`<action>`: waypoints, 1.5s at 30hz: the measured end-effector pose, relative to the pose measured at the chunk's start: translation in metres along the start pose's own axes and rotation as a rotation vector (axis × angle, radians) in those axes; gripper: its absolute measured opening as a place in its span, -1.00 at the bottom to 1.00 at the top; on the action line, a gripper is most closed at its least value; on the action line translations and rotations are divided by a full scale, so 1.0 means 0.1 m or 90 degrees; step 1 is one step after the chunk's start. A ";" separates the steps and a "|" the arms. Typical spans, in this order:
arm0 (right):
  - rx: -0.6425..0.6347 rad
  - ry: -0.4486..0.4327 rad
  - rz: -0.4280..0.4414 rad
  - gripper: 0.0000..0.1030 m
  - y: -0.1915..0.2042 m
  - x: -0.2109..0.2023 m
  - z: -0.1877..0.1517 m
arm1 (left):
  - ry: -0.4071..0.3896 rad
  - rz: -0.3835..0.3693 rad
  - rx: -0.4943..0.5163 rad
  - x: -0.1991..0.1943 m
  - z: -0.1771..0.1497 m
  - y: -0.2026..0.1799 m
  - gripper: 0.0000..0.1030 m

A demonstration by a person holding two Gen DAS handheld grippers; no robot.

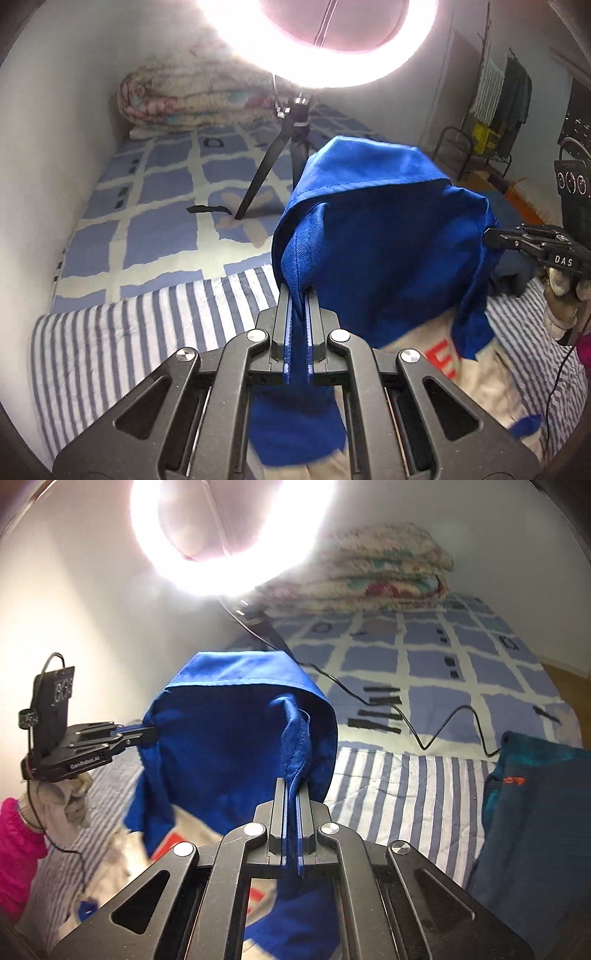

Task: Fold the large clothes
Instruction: 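Lift the blue collar with both tools and flip it over the folded hem, then release the collar and raise both tools above the folded bundle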

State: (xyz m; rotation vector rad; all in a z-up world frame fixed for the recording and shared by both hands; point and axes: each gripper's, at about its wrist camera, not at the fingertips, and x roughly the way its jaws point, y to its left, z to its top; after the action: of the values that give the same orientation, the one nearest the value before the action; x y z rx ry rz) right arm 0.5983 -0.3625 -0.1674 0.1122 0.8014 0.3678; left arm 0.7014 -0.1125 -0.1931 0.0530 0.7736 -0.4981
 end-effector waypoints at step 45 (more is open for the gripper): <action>-0.128 0.107 -0.058 -0.97 1.55 -1.67 -2.49 | 0.109 0.033 0.048 -2.01 -2.87 -1.15 -0.98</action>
State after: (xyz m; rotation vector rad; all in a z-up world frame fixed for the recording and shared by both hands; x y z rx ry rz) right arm 0.2698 -0.2884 -0.1899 -0.1434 0.9268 0.3730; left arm 0.3395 -0.0672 -0.2480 0.1877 0.9178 -0.4778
